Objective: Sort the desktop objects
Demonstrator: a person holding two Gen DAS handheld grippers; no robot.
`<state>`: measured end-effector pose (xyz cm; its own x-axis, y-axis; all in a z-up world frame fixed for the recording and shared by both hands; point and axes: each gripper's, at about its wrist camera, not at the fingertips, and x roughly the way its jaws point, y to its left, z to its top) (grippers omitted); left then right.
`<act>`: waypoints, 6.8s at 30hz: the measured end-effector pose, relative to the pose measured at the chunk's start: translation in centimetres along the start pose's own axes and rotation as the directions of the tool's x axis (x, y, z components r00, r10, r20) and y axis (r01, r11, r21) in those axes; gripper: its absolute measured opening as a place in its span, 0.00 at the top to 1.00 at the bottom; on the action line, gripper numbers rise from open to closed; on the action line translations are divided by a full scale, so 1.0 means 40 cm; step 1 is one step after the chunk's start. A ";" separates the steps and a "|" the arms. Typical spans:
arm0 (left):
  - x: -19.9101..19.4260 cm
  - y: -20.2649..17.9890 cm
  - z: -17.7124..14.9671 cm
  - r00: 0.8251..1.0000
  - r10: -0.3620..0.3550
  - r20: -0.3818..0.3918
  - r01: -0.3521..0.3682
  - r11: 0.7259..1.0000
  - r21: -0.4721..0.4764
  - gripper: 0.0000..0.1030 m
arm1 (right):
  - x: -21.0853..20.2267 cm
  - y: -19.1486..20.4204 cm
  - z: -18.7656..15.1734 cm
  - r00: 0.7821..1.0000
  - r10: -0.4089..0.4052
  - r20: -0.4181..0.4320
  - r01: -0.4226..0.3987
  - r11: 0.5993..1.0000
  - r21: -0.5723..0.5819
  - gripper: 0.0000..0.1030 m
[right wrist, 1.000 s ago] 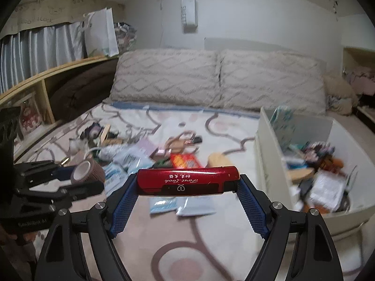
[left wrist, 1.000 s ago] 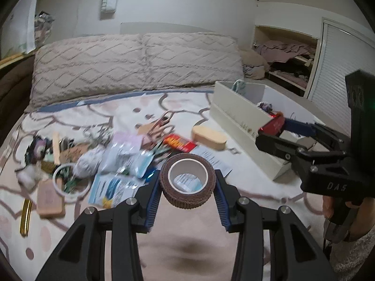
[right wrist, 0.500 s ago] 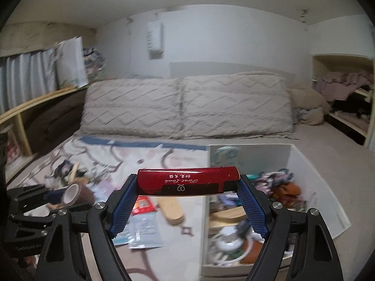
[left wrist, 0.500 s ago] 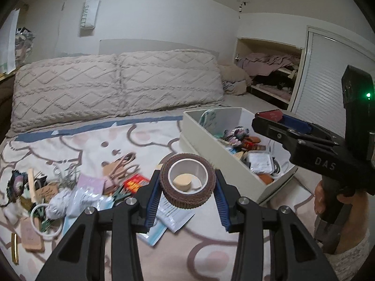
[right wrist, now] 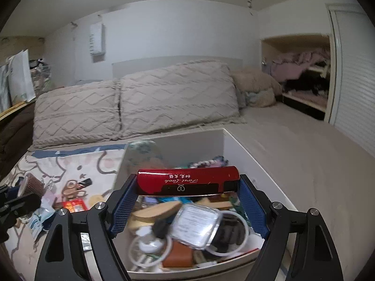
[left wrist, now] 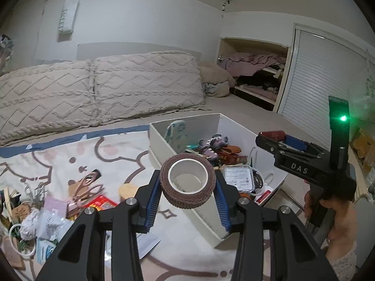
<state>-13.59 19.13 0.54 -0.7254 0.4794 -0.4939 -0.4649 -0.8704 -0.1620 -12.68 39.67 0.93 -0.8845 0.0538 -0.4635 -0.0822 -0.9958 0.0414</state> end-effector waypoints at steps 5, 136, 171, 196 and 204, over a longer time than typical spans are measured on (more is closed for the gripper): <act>0.047 -0.028 0.020 0.999 -0.030 -0.013 0.030 1.000 0.002 0.59 | 0.026 -0.045 -0.017 0.999 -0.037 -0.037 0.038 0.999 0.017 0.19; 0.193 -0.188 0.011 0.963 0.059 -0.264 -0.013 0.985 0.173 0.00 | -0.056 -0.105 -0.070 0.978 -0.189 -0.088 0.179 0.977 -0.114 0.00; -0.176 -0.132 -0.065 0.989 0.143 0.025 -0.145 0.983 0.114 0.00 | -0.332 0.076 -0.111 0.996 -0.016 0.083 0.026 0.992 -0.122 0.00; -0.386 -0.123 -0.195 0.972 0.211 0.103 -0.217 0.975 0.056 0.00 | -0.498 0.109 -0.221 0.995 -0.004 0.103 0.017 0.992 -0.125 0.00; -0.412 -0.122 -0.244 0.969 0.230 0.090 -0.236 0.970 0.053 0.00 | -0.533 0.101 -0.252 0.993 -0.008 0.115 0.020 0.995 -0.101 0.00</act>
<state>5.59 14.38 1.13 -0.8558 0.2742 -0.4386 -0.3073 -0.9516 0.0047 10.47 33.77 2.08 -0.9306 0.0698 -0.3593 -0.0528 -0.9970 -0.0570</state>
